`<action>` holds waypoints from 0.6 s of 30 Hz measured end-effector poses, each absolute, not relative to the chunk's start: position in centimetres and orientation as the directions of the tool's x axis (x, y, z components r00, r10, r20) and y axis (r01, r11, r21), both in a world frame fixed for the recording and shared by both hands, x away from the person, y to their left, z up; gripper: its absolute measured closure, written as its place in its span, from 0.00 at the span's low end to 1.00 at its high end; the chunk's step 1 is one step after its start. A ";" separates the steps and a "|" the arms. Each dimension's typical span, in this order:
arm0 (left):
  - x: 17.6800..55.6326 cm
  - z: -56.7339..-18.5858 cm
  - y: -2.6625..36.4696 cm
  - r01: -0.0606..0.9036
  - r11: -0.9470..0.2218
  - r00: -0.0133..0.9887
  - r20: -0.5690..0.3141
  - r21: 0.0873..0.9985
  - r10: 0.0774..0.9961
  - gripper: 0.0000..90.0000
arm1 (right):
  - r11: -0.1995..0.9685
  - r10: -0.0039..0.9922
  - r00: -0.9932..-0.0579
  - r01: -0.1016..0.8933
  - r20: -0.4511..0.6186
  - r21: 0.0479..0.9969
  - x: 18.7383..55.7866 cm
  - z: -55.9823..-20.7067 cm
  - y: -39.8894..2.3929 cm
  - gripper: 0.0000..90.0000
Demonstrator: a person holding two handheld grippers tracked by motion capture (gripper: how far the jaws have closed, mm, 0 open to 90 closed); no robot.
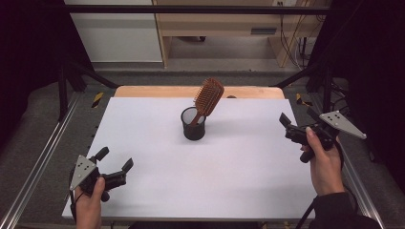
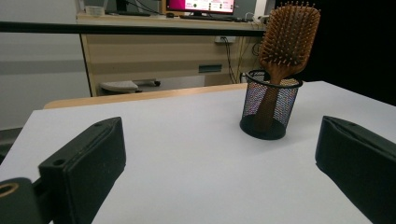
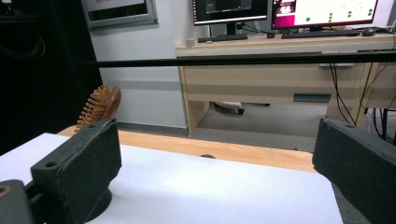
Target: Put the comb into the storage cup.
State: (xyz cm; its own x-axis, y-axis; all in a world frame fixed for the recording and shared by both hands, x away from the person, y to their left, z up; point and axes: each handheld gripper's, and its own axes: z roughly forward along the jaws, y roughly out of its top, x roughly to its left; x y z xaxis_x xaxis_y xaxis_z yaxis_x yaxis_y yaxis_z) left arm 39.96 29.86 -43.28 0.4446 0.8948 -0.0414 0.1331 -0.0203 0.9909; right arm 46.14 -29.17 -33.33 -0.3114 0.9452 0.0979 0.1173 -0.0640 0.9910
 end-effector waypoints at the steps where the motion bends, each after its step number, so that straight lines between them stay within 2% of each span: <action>1: 40.0 -43.3 29.9 0.133 -0.019 0.445 -0.042 0.991 0.895 0.02 | -0.065 0.945 -0.312 0.117 0.099 0.991 46.0 -33.4 -29.2 0.02; 18: 39.8 -43.3 29.8 0.135 -0.017 0.449 -0.046 0.991 0.893 0.02 | -0.067 0.942 -0.320 0.124 0.104 0.990 44.3 -35.6 -29.8 0.02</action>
